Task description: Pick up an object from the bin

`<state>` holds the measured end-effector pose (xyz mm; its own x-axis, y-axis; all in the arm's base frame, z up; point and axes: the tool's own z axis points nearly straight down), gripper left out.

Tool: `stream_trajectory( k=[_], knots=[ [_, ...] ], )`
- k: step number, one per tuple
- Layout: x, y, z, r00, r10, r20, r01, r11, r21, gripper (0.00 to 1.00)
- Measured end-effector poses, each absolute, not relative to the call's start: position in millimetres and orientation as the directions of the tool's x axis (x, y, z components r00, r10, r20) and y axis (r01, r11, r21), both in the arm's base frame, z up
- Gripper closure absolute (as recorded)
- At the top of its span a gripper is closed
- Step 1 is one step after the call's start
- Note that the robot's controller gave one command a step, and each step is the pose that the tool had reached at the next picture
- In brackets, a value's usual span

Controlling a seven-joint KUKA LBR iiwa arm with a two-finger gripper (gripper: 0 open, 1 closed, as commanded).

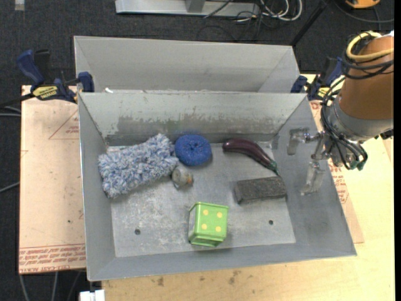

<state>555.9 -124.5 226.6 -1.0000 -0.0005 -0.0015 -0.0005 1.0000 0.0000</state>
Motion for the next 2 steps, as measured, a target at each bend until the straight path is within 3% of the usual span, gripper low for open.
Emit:
stream_trajectory(
  k=[1, 2],
  knots=[
    [568.6, -123, 161, -0.998, 0.068, -0.007, 0.068, 0.998, 0.0, 0.0],
    [584.5, -115, 78, -0.995, 0.097, -0.006, 0.097, 0.995, 0.001, 0.0]
  ],
)
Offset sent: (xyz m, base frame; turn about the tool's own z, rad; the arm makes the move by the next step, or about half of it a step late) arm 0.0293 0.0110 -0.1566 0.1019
